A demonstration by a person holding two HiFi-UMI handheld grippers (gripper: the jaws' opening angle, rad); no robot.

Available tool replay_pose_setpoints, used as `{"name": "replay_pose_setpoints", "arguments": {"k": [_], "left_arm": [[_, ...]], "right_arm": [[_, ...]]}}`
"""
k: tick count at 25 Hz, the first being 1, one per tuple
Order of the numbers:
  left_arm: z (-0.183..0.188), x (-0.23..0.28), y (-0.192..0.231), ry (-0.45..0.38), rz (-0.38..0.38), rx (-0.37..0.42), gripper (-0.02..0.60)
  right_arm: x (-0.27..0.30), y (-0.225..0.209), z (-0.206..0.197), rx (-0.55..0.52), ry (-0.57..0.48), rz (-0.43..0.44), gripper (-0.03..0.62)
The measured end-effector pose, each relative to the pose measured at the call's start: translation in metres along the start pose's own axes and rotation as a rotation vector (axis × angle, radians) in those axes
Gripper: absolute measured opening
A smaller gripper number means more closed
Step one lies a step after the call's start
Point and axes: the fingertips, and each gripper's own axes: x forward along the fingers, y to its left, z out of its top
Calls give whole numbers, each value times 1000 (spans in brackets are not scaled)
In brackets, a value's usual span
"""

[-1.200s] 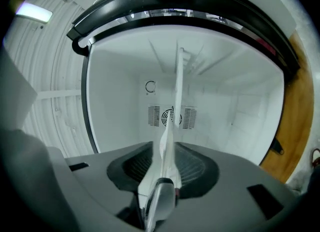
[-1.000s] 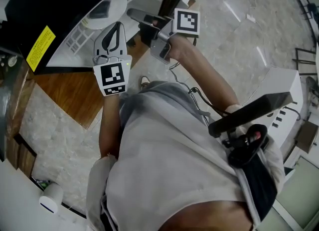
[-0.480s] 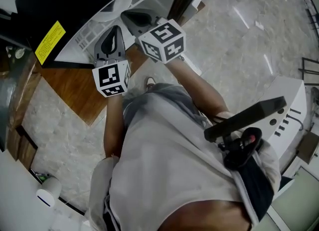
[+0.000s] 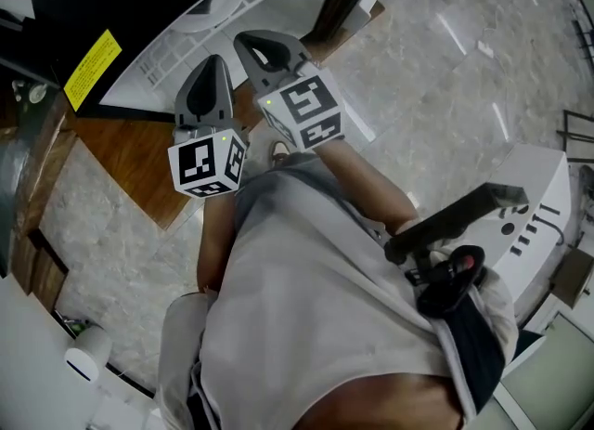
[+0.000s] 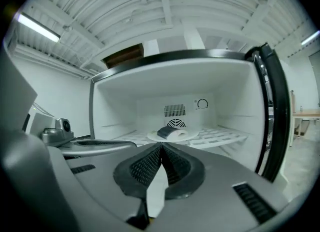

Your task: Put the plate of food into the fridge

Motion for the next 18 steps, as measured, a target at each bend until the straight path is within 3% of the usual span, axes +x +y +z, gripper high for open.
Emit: {"name": "replay_pose_setpoints", "arguments": {"k": [8,18], "left_arm": [[-10,-22,-12,11,16,-43,18],[-18,-24,-35,32,-23,1,18]], "right_arm": [[-42,17,-14,44,-37,-47,20],[-53,35,-22,-40,7,-32,18]]}}
